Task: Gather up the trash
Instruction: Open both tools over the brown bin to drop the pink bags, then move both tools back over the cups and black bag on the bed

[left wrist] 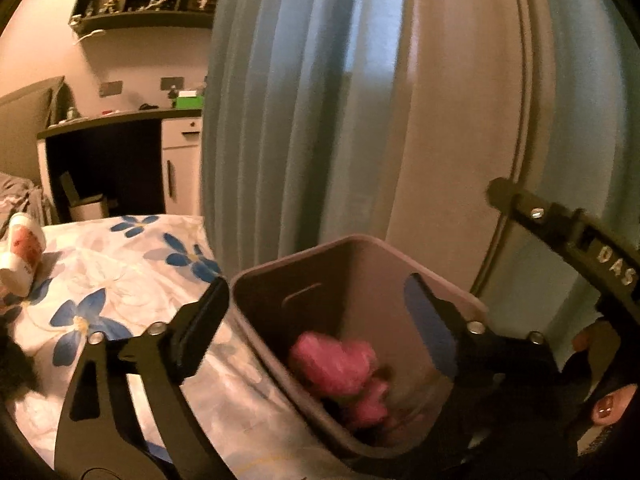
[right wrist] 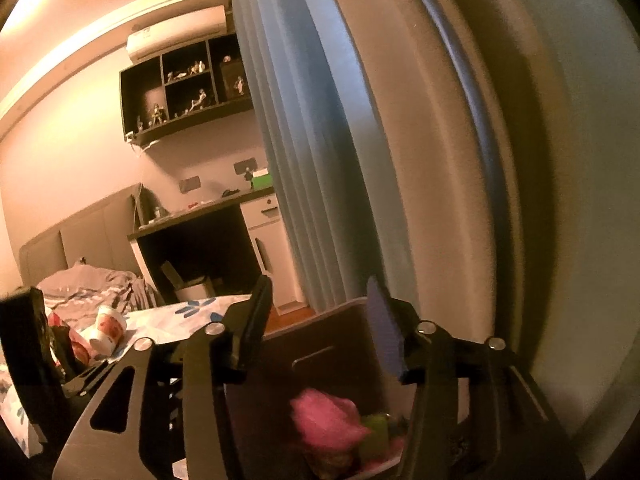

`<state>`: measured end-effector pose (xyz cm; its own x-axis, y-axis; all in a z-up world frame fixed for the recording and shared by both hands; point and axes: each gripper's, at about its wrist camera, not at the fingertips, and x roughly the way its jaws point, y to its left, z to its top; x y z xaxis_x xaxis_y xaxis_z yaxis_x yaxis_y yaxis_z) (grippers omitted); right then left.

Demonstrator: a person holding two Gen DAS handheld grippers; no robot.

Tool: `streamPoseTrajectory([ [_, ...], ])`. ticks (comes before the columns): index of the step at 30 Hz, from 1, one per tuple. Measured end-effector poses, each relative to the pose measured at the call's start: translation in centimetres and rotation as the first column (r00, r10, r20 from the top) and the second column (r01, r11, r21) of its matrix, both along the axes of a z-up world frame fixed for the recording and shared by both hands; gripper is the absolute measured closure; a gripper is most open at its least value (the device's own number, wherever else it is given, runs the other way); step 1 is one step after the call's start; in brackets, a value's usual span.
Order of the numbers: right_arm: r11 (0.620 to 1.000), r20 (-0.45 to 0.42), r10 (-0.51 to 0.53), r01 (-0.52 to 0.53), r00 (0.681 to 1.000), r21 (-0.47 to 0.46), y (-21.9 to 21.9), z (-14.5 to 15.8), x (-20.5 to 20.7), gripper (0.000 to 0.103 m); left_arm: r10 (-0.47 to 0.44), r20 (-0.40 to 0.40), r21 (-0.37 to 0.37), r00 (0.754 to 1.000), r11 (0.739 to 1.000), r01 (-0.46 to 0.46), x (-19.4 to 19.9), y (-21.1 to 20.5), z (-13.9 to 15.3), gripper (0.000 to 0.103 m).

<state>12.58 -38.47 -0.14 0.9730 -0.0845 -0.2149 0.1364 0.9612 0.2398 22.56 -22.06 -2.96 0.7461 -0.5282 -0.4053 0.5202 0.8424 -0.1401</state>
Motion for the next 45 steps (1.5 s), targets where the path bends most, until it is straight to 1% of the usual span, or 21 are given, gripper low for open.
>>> streamPoseTrajectory([
  [2,1.000,0.012,-0.007,0.007,1.000,0.002,0.0,0.2,-0.5,0.043,0.035,0.006,0.000,0.999,0.999,-0.035,-0.4,0.8,0.1,0.007],
  [3,1.000,0.017,-0.010,0.010,1.000,0.003,0.0,0.3,-0.8,0.037,0.053,0.014,0.002,0.999,0.999,-0.053,-0.7,1.1,0.2,0.006],
  [4,1.000,0.023,-0.015,0.015,1.000,0.003,0.1,0.4,-1.1,0.029,0.070,0.022,0.009,0.997,0.997,-0.071,-0.9,1.4,0.2,0.006],
  [5,1.000,0.034,-0.026,0.026,0.999,0.000,0.3,0.4,-1.6,0.027,0.091,0.033,0.023,0.995,0.996,-0.092,-1.3,1.9,0.3,0.006],
  [7,0.999,0.046,-0.036,0.036,0.998,-0.005,0.6,0.4,-2.2,0.017,0.126,0.052,0.042,0.991,0.991,-0.128,-2.1,2.6,0.4,0.006],
  [9,0.999,0.054,-0.037,0.037,0.998,-0.009,1.2,0.3,-2.8,0.015,0.156,0.079,0.055,0.985,0.985,-0.161,-3.0,3.5,0.5,0.006],
  [14,1.000,0.037,-0.002,0.003,0.999,-0.022,2.7,-0.1,-3.4,0.014,0.243,0.131,0.066,0.961,0.965,-0.253,-5.2,6.6,0.9,0.006],
  [17,1.000,0.033,0.021,-0.021,0.999,-0.020,3.6,-0.1,-3.7,0.014,0.281,0.140,0.055,0.949,0.955,-0.291,-6.3,8.6,1.2,0.006],
  [21,0.998,0.034,0.059,-0.059,0.998,-0.020,5.0,0.2,-4.1,0.014,0.346,0.139,0.035,0.928,0.935,-0.354,-7.5,11.7,1.6,0.006],
  [22,0.997,0.032,0.075,-0.074,0.997,-0.021,5.5,0.2,-4.2,0.014,0.375,0.139,0.031,0.917,0.924,-0.382,-7.9,12.8,1.7,0.006],
  [24,0.995,0.029,0.097,-0.096,0.995,-0.024,6.5,0.3,-4.2,0.014,0.407,0.133,0.034,0.904,0.909,-0.415,-8.3,14.1,1.7,0.006],
  [27,0.990,0.021,0.138,-0.137,0.990,-0.031,8.4,0.4,-4.5,0.014,0.469,0.115,0.042,0.876,0.879,-0.476,-8.8,16.7,1.7,0.006],
  [33,0.978,0.009,0.204,-0.204,0.979,-0.036,11.7,0.6,-4.6,0.014,0.580,0.078,0.013,0.811,0.812,-0.583,-10.2,22.2,1.8,0.006],
  [37,0.969,0.002,0.241,-0.240,0.971,-0.049,14.0,0.6,-4.6,0.014,0.614,0.085,0.000,0.785,0.787,-0.616,-11.3,24.3,2.1,0.006],
  [45,0.949,-0.023,0.304,-0.305,0.952,-0.079,17.9,0.2,-3.7,0.014,0.662,0.080,-0.026,0.746,0.749,-0.662,-12.4,27.5,2.3,0.006],
])
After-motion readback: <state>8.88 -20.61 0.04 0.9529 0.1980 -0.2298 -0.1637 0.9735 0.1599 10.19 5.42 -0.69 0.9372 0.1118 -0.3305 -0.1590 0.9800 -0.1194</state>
